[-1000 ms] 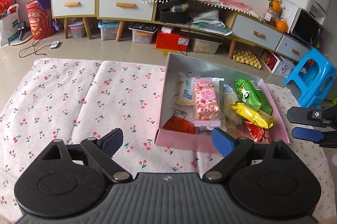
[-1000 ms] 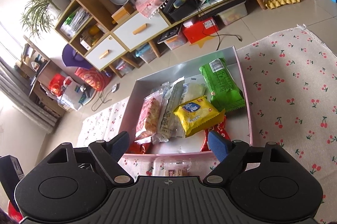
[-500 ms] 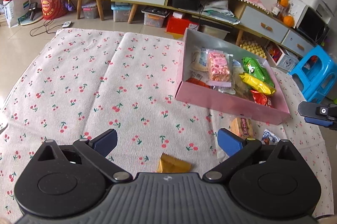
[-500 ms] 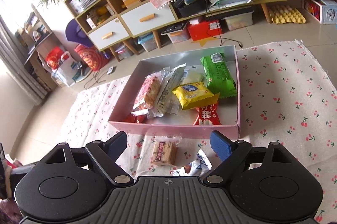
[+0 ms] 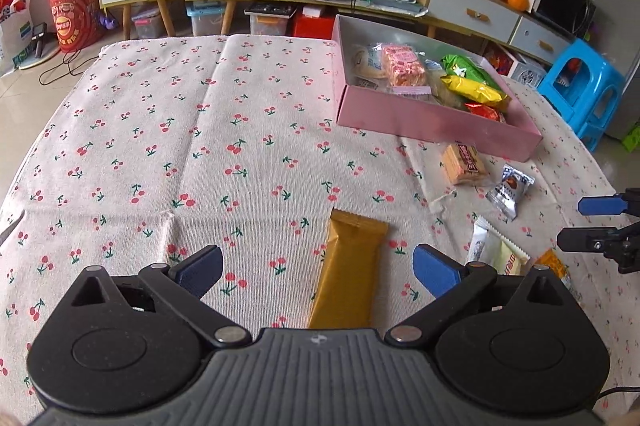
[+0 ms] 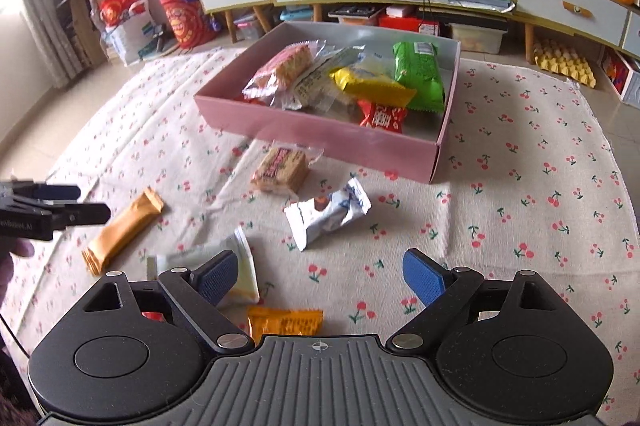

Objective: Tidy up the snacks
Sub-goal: 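Grasp the gold wrapped bar with the left tool while the right tool grasps the white wafer packet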

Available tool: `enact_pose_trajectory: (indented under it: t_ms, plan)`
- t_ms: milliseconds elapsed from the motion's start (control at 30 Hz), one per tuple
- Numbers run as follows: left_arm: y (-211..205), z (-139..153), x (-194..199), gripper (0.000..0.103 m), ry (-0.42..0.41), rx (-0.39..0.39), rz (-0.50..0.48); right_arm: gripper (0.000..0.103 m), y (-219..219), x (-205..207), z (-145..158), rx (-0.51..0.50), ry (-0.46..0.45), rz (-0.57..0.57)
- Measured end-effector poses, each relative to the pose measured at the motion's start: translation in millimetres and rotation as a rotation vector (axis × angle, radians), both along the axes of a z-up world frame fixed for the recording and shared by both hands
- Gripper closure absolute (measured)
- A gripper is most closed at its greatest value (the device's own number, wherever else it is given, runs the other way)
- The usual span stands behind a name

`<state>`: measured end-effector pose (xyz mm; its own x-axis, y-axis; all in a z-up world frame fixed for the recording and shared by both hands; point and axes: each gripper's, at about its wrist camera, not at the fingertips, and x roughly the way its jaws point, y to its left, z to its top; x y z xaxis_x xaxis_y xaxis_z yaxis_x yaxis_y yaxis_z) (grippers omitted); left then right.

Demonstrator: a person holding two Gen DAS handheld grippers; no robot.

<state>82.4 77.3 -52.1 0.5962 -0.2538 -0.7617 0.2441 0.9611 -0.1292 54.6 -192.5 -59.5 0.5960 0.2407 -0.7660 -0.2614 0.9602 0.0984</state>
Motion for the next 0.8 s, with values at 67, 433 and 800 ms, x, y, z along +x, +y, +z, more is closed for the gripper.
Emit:
enact_pose_trajectory:
  t_ms: [67,433,800]
  plan:
    - [-0.2,-4.0,-5.0,0.002,0.0,0.01,-0.016,0.012,6.5,-8.3,-4.3,-0.066,-0.017,0.05]
    - [-10.4,-17.7,-11.3,0.002,0.016,0.089,-0.067,0.012,40.4,-11.5,-25.0,-0.17,-0.029,0.197]
    - [-6.3,-22.9,-12.0,0.003,0.024,0.122,-0.07,0.01,73.0,7.1,-31.7,-0.156,-0.039,0.252]
